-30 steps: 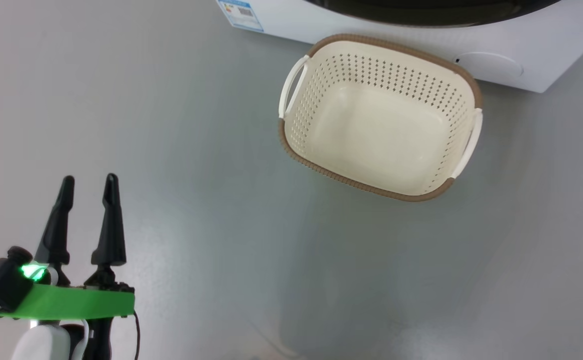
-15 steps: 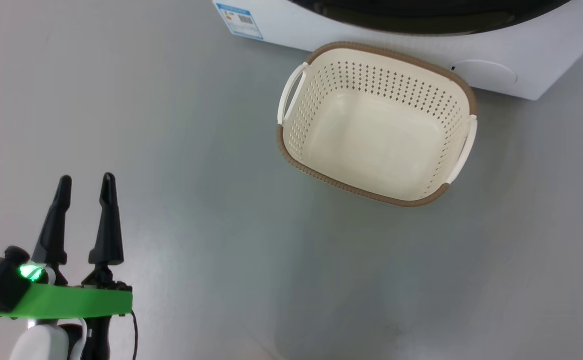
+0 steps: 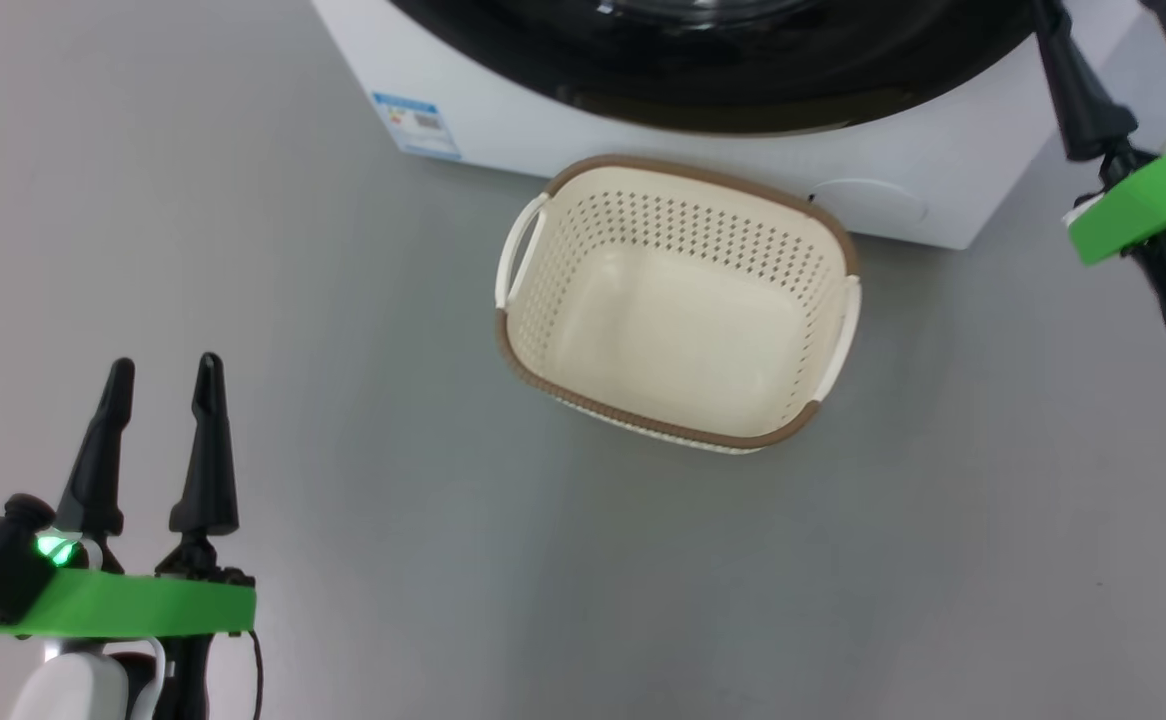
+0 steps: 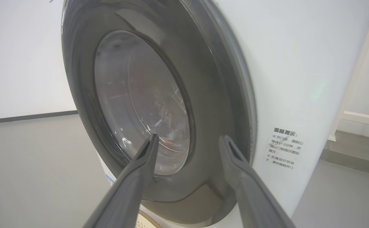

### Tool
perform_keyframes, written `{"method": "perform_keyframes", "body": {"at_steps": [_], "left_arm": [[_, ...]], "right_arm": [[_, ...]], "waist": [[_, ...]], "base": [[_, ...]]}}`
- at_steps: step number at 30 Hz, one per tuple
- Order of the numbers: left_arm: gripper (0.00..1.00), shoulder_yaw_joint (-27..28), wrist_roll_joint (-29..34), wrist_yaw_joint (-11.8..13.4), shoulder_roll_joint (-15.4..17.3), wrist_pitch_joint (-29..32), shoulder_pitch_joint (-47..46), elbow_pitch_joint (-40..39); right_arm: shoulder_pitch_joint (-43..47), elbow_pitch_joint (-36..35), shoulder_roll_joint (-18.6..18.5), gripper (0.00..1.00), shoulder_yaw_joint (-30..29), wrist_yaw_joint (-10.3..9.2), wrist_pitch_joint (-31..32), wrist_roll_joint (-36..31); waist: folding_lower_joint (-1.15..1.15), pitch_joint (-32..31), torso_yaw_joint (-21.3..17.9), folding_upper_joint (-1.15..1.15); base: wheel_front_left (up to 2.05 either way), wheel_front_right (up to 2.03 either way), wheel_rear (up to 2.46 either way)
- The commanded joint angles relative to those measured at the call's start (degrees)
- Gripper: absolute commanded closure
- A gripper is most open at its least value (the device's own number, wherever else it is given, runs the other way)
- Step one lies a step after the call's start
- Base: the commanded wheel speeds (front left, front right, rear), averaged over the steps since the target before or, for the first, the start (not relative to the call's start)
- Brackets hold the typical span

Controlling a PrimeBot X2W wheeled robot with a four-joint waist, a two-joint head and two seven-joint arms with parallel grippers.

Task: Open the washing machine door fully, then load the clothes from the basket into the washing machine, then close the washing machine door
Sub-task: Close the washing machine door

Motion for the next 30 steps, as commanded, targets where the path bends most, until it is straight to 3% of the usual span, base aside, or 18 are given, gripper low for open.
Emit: {"method": "perform_keyframes", "body": {"at_steps": [1, 12, 30], "left_arm": [[0.0, 1.9, 0.2, 0.0, 2.3, -0.4, -0.5, -0.6], [0.0, 0.7, 0.7, 0.0, 3.8, -0.4, 1.0, 1.2], [0.0, 1.5, 1.3, 0.0, 3.4, -0.4, 5.6, 2.2]], "right_arm": [[3.1, -2.0, 0.3, 0.0, -0.9, -0.41, -0.3, -0.3], [19.8, -12.4, 5.3, 0.0, -10.9, -0.41, -0.3, -5.1], [37.6, -20.5, 10.1, 0.0, -18.5, -0.41, -0.3, -7.8]], "waist": [[0.0, -2.9, -2.8, 0.0], [0.0, -10.8, -11.4, 0.0], [0.0, -18.5, -19.3, 0.0]], "base": [[0.0, 0.0, 0.0], [0.0, 0.0, 0.0], [0.0, 0.0, 0.0]]}}
